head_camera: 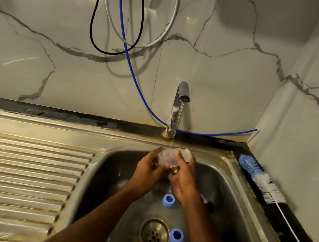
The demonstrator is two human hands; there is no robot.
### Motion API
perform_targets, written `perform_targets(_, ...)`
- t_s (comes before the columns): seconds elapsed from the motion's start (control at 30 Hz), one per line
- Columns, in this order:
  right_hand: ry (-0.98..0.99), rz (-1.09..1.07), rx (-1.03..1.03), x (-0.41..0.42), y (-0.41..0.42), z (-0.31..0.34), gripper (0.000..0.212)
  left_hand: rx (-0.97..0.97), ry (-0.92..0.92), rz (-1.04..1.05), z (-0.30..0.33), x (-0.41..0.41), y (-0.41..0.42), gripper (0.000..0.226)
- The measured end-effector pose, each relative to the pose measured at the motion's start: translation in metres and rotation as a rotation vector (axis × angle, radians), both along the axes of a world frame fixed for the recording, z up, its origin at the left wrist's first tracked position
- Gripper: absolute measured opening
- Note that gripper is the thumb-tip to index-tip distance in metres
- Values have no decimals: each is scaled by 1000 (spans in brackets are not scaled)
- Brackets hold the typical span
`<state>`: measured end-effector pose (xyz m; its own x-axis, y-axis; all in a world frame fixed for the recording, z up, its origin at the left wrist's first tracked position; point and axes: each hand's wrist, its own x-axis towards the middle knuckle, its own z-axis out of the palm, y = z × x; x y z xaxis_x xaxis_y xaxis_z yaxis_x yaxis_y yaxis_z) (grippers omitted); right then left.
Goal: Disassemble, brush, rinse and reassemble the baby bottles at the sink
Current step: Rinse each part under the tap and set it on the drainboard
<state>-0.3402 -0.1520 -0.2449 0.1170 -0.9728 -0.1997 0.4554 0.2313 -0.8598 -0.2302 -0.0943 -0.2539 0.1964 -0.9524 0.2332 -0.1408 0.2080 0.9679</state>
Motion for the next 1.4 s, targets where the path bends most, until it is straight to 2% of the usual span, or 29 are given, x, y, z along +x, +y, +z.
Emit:
perform_targets(0.07,21,-21,7,0,-1,-1,63,-46,-83,44,0,0,1,52)
perform_targets(0.13,-18,-3,59,-2,0,1,63,-90,-59,105,5,-2,2,54)
perform_targets(0.2,-47,79,144,-4,3,1,64,-129,-11,173,9,-4,2,50)
perform_targets(0.3,-95,191,275,-1,11,2,66,-171,-76,251,9,-5,3,40)
perform_targets(0.4,-184,204,366,-1,17,0,67,-235,-270,202,0,-1,3,36)
perform_targets(0.47,-237,200,401,-2,17,3,65,-260,-463,194,-7,2,-2,35)
perform_targets(0.57,-202,208,392,1,16,8,61,-371,-783,254,-14,3,-11,35)
perform_targets(0.63,-187,205,364,3,15,8,63,-408,-870,273,-12,4,-12,35)
perform_targets(0.7,-246,197,392,0,15,2,60,-312,-879,239,-8,2,-9,46)
perform_targets(0.77,-273,169,399,-4,13,2,58,-225,-891,196,-4,-1,-6,70)
perform_targets(0.83,-244,139,373,-6,11,2,58,-139,-808,121,-3,-6,-4,84)
perform_targets(1.0,-92,131,278,-3,10,-1,49,43,-390,7,-5,-9,-9,75)
perform_targets(1.1,-41,82,155,-3,6,-6,68,77,-117,-34,3,-10,-4,68)
perform_targets(1.2,-38,43,11,-2,4,-4,62,76,-2,53,9,-4,-4,42)
perform_targets(1.3,74,-3,-80,-1,4,0,65,123,-29,-27,10,11,3,29)
perform_targets(1.4,202,-29,-53,11,8,2,67,-99,-322,-93,6,23,15,38)
